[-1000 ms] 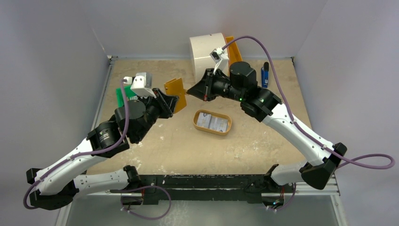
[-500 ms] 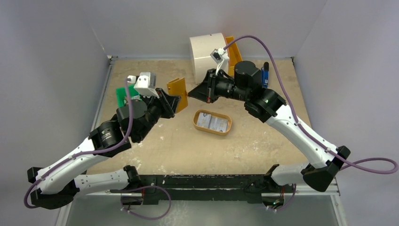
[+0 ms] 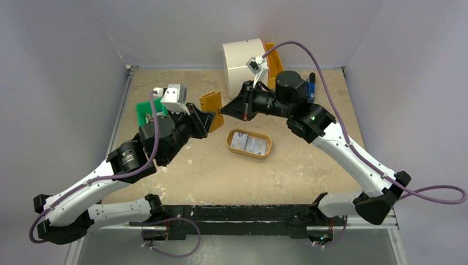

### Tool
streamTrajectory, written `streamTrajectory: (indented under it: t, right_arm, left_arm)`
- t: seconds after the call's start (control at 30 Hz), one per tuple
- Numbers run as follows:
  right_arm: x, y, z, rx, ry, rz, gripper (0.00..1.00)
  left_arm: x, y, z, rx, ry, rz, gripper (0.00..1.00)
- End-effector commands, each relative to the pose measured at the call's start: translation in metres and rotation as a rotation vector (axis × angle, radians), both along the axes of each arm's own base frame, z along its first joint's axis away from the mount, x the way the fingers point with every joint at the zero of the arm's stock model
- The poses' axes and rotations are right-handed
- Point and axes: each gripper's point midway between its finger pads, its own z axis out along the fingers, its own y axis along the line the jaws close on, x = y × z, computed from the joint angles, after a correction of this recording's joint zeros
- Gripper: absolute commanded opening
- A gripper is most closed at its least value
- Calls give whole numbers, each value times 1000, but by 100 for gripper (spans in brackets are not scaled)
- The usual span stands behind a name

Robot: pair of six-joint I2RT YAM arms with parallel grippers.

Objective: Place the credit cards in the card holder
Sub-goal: Close the card holder.

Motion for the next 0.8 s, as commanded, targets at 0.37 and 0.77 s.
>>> streamTrajectory:
  t: [0.37, 0.77]
  right_arm:
    - [-7, 4, 36, 107, -64, 39, 0]
    - [-6, 7, 36, 121, -50, 44, 0]
  left_arm:
    - [-4, -8, 29, -73, -56, -47, 0]
    - [-9, -13, 33, -94, -55, -88, 0]
